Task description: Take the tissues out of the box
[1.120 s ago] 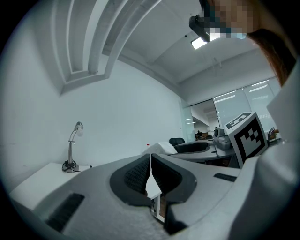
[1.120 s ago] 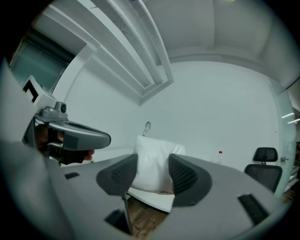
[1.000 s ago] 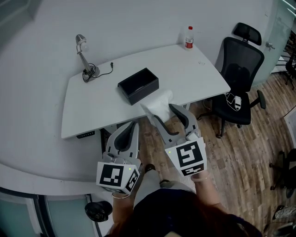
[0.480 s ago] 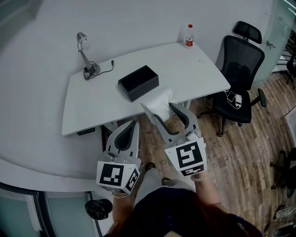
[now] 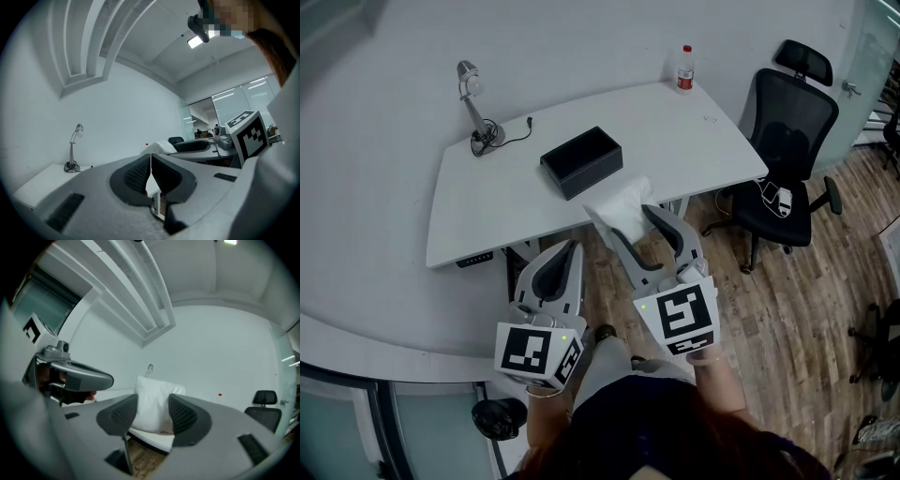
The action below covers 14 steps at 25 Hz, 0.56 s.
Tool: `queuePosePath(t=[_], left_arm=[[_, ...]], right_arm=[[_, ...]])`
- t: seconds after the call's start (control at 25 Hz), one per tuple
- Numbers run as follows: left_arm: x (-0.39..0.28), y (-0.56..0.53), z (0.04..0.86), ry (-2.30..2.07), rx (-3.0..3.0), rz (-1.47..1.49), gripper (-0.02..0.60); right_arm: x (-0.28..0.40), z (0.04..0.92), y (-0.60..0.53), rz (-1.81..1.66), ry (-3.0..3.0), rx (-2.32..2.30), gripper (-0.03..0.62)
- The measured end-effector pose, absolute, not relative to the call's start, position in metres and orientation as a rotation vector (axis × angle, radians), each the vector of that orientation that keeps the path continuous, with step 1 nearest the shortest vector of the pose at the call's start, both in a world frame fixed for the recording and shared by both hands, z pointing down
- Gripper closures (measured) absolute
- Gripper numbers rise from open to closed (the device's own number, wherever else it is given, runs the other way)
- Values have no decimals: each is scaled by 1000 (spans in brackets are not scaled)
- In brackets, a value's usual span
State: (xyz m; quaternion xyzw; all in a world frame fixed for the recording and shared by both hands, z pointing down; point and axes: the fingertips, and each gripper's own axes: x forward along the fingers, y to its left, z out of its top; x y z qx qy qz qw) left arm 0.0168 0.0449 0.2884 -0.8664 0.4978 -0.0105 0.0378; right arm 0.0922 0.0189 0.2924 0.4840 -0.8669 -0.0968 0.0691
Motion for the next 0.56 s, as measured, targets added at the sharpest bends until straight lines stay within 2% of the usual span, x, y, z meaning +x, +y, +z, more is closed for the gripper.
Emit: queuePosePath(t=[0.56], left_arm=[[24, 44, 284, 1529, -2637, -52, 555]], right_arm=[[93, 293, 21, -280, -2641, 1414, 370]])
